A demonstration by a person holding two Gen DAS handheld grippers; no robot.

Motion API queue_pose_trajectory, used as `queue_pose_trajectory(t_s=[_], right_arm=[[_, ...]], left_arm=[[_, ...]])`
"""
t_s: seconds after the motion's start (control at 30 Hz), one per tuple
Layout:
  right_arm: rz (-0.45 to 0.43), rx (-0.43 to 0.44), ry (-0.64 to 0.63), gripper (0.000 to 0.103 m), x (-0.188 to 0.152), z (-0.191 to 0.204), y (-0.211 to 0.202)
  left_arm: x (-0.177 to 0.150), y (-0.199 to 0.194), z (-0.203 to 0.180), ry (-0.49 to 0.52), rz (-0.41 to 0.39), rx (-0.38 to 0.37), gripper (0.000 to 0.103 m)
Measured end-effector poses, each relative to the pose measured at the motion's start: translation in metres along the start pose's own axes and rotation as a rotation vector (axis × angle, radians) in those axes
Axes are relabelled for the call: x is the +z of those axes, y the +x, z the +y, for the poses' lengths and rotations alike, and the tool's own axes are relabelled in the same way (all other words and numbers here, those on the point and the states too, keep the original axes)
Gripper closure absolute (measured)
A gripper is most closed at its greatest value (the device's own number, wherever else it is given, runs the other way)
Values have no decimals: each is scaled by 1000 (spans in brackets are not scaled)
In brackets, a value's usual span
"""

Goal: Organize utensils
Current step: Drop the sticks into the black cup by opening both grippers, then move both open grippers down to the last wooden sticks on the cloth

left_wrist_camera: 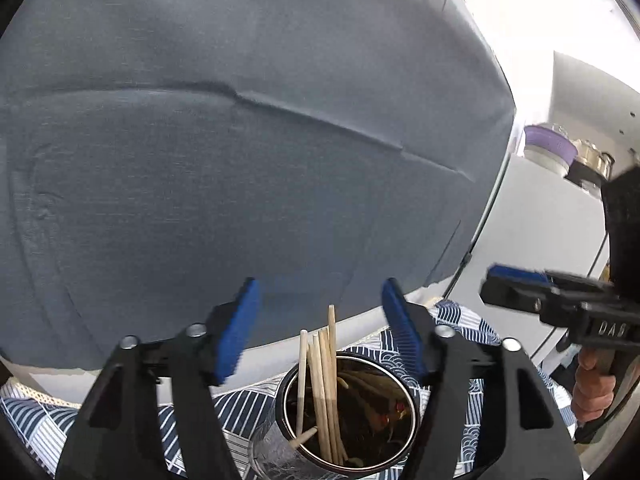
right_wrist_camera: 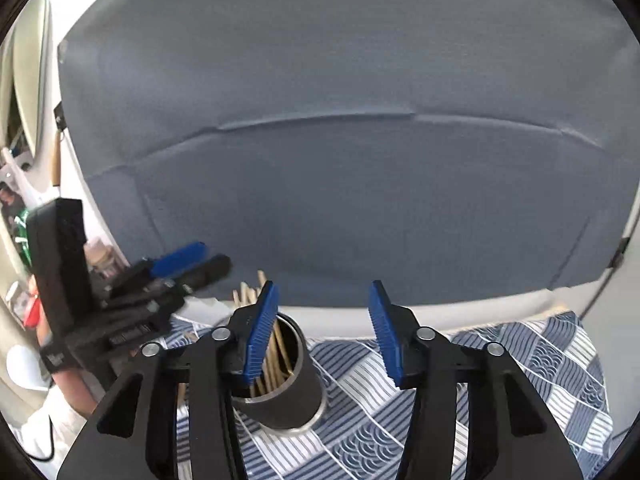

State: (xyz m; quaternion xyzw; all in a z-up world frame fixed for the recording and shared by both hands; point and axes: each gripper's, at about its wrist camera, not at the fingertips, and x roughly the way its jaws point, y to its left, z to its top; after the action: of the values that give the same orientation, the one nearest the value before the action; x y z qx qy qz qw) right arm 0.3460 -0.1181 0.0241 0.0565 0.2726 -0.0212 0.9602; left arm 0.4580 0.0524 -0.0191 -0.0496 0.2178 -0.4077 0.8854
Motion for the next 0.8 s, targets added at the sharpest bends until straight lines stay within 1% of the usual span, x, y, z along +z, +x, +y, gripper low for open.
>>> queue_pose_trajectory(t_s=[0.03,0.07,0.1,0.13,0.17,0.23,0.3,0.37,0.5,0.8], right_arm=[[3,-10,-1,45,-2,-2,-2],[8,-23,1,43,-5,-7,-4],[19,-33,8,36,-10,-12,-8],[26,-36,14,30,-14,-14,-10],[36,-41,23,27,-19,-18,-13],[55,-53,45,21,-31,-28,-20],[83,-63,67,19,-43,-35,-23],[100,-72,78,19,-53,-42,-26],[155,-89,81,18,-85,-54,-30],[343,-95,130,18,-174,-71,-33]], left_arm=[[1,-1,0,-6,-3,15,25],[1,-2,-1,-5,-7,34,20],[2,-3,-2,-2,-8,45,15],[1,-5,-2,-2,-5,55,12],[1,-7,-2,-5,-2,69,8],[-2,-14,0,-8,0,77,7],[-5,-17,-2,-14,15,80,6],[-8,-21,-5,-15,36,90,6],[-19,-29,-13,-9,75,111,6],[-60,-47,-44,-8,184,139,6]])
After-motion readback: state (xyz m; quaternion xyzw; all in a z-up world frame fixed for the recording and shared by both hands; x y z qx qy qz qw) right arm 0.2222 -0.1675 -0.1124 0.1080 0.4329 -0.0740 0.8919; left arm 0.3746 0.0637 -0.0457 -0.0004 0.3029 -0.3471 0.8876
